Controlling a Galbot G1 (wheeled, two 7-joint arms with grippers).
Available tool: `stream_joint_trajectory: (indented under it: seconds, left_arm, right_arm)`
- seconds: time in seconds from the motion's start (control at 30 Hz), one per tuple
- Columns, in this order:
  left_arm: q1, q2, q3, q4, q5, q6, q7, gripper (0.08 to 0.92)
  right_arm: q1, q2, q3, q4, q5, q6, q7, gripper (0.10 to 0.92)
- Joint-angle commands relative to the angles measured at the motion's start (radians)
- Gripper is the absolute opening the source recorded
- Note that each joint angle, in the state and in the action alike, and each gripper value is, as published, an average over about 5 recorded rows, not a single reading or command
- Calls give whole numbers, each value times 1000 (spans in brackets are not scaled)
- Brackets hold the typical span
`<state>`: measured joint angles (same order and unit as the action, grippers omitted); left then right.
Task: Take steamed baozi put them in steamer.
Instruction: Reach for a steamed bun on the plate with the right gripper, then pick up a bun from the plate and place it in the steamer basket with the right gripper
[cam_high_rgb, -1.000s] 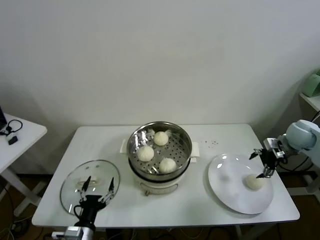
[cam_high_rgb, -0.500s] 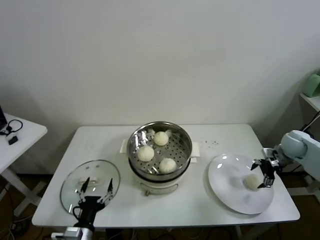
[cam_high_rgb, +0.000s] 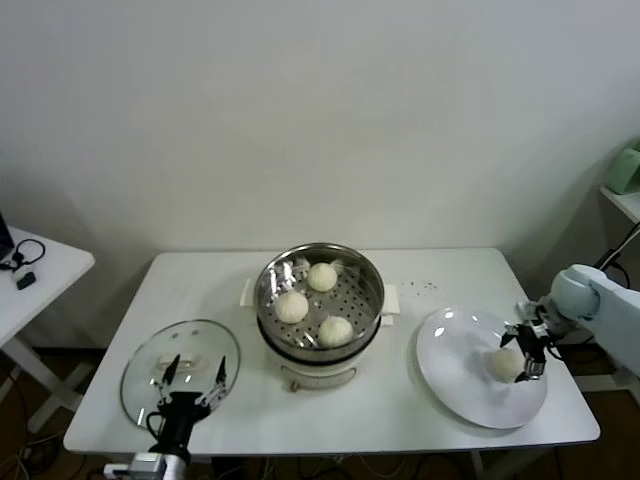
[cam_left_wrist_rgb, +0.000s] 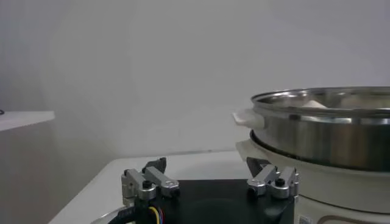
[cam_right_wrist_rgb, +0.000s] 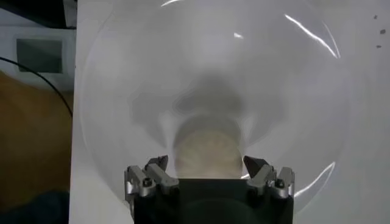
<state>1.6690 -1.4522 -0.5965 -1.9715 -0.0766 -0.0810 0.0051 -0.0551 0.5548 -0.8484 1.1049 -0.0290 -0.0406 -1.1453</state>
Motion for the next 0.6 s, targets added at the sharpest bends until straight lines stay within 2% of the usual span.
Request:
stream_joint_trajectory:
  seconds: [0.03, 0.23, 0.4, 0.6]
  left_arm:
    - [-1, 1, -1, 2, -1, 0, -1, 823]
    - [0, 1, -2, 1, -2, 1, -1, 823]
    - [1, 1, -3, 0, -2, 0, -1, 823]
    - [2, 1, -2, -3, -2, 0, -1, 823]
  right_arm:
    - [-12, 23, 5, -31, -27, 2, -4, 789]
    - [-9, 25, 12, -35, -25, 1, -2, 704]
    - [13, 19, 1, -28, 6, -3, -1, 694]
    - [128, 5, -88, 14, 134, -44, -1, 695]
